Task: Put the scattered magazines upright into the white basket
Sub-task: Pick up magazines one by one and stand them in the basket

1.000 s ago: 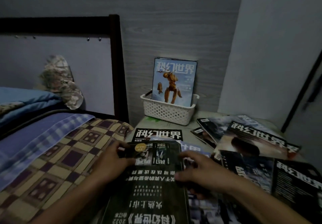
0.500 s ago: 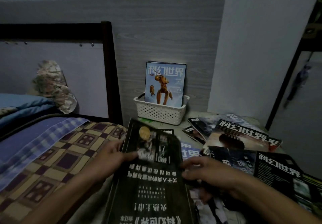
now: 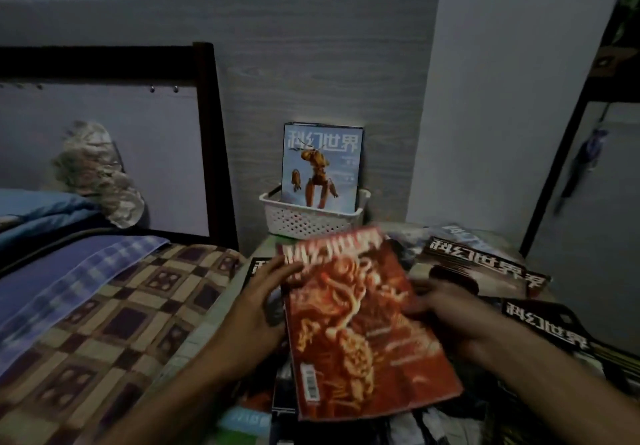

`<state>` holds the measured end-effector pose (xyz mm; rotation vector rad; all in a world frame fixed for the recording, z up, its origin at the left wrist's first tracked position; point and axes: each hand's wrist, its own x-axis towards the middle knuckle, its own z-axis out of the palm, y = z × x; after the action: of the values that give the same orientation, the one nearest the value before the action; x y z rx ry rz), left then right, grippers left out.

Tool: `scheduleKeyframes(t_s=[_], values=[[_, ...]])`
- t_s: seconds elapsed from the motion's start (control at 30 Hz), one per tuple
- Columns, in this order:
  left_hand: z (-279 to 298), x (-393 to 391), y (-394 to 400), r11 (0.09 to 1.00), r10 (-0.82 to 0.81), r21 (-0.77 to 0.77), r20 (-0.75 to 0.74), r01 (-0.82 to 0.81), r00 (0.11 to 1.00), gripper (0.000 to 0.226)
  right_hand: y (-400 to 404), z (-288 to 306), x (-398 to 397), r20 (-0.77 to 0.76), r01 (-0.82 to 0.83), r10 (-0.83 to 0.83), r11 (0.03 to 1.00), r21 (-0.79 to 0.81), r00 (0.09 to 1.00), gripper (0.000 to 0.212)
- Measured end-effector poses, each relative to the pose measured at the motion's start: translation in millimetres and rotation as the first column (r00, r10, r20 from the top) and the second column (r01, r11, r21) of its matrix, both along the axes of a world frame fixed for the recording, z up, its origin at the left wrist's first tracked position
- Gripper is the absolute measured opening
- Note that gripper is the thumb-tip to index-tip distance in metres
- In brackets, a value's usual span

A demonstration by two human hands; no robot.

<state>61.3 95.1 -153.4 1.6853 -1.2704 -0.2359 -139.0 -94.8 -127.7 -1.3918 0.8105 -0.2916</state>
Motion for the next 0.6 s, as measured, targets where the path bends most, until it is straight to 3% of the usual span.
scheduleKeyframes(t_s=[0.03,0.07,0.1,0.13,0.2,0.23,0.3,0.4,0.47,0.6], values=[[-11.9,-6.6,-1.5,0.999,0.030,-0.008,-0.324,-0.034,0.946,0.058,7.8,-9.6,0.4,-0.089,0.008,-0.012,0.999,-0.054,0.996,0.033],[-19.5,-8.4,-7.3,0.996,0.052,-0.033,-0.568,-0.086,0.821,0.051,13.1,-15.6,1.3,-0.132,0.004,-0.014,0.997,-0.077,0.991,0.029],[-22.0,-7.5,-12.8,0.989,0.090,-0.019,-0.718,-0.150,0.691,0.043,14.8,-18.8,2.2,-0.127,0.020,-0.031,0.996,-0.083,0.991,0.027],[-22.1,-4.5,-15.3,0.990,0.095,0.009,-0.793,-0.144,0.601,0.034,15.8,-19.3,4.2,-0.081,0.057,-0.064,0.995,-0.088,0.995,0.027],[-8.9,-0.5,-21.3,0.998,0.063,0.048,-0.840,-0.041,0.539,0.026,16.7,-14.1,11.9,0.061,0.168,-0.162,0.980,-0.104,0.985,0.030],[-0.6,1.3,-24.5,0.999,0.034,0.031,-0.838,-0.014,0.545,0.028,15.8,-10.5,16.5,0.147,0.231,-0.216,0.968,-0.094,0.965,0.033],[15.4,7.8,-25.5,0.988,-0.096,-0.153,-0.774,-0.037,0.626,0.033,15.2,1.4,23.9,0.350,0.285,-0.248,0.957,-0.058,0.903,0.036],[44.3,25.3,-31.7,0.928,-0.128,-0.362,-0.526,-0.085,0.841,0.040,9.5,20.8,27.1,0.507,0.327,-0.212,0.933,-0.148,0.836,0.033],[55.5,32.6,-37.0,0.924,-0.095,-0.380,-0.321,-0.036,0.942,0.038,6.4,23.6,28.6,0.495,0.364,-0.190,0.888,-0.283,0.848,0.033],[31.0,33.5,-39.9,0.958,-0.033,-0.285,-0.195,-0.024,0.980,0.037,12.5,-6.4,30.0,0.314,0.306,-0.174,0.843,-0.443,0.933,0.030]])
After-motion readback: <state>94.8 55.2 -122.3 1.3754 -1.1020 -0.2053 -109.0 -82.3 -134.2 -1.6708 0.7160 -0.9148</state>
